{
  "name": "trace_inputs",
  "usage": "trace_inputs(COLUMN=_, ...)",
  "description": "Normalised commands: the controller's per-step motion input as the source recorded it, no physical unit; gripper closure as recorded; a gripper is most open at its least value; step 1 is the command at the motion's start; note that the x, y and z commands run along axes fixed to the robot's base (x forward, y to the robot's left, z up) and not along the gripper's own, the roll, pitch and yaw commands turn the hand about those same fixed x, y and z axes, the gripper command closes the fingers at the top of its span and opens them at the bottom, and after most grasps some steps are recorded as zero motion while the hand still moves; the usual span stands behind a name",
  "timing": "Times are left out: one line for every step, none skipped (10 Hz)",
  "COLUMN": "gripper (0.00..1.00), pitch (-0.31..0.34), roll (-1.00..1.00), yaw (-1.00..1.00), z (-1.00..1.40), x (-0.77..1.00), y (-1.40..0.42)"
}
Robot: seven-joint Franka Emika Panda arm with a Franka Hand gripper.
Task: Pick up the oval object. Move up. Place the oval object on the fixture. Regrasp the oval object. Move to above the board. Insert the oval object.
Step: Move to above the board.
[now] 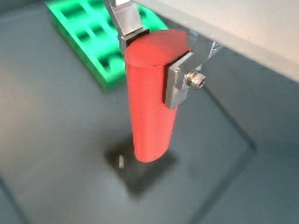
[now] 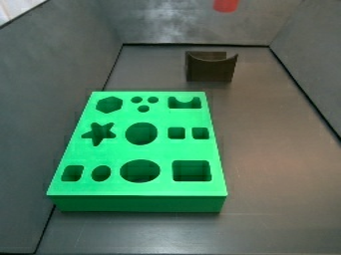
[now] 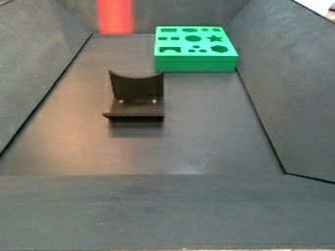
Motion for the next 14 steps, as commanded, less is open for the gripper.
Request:
trace_inputs(gripper=1.0, pitch=0.018, roll=-0.22, yaw=1.0, z=0.2, x=-0.69, y=-1.0)
trace_inputs(gripper=1.0, pitch=0.004, roll=-0.22, yaw=1.0, z=0.2, x=-0.7, y=-1.0)
trace_inputs(gripper=1.0, pitch=-0.012, roll=-0.22, yaw=1.0, z=0.21, x=-0.7, y=-1.0)
trace_inputs(gripper=1.0, pitch=-0.028, roll=-0.21, yaw=1.0, z=0.21, x=-0.71, y=-1.0)
trace_inputs(gripper=1.0, pitch=-0.048, roll=-0.21, yaw=1.0, z=0.21, x=-0.73, y=-1.0)
trace_inputs(gripper=1.0, pitch=-0.064, roll=-0.2, yaw=1.0, z=0.22, x=-0.74, y=-1.0)
trace_inputs(gripper=1.0, pitch=-0.074, roll=-0.19, yaw=1.0, z=0.23, x=-0.76, y=-1.0)
trace_inputs(gripper=1.0, pitch=-0.092, roll=-0.18, yaw=1.0, z=0.16, x=-0.52, y=-0.64)
trace_inputs(gripper=1.0, pitch=-0.103, roll=-0.17, yaw=1.0, z=0.1, x=-0.33, y=-0.39)
trace_inputs(gripper=1.0, pitch=-0.121, roll=-0.16, yaw=1.0, z=0.03, x=-0.17, y=-0.19)
trace_inputs(gripper=1.0, pitch=-0.133, roll=-0.16, yaw=1.0, z=0.02, x=-0.12, y=-0.14)
trace_inputs(gripper=1.0, pitch=-0.16, roll=-0.14, yaw=1.0, z=0.02, x=-0.09, y=-0.06)
trace_inputs(gripper=1.0, pitch=-0.183, roll=-0.14, yaw=1.0, z=0.01, x=-0.08, y=-0.03)
trace_inputs(gripper=1.0, pitch=-0.224, roll=-0.13, yaw=1.0, z=0.0, x=-0.08, y=0.0)
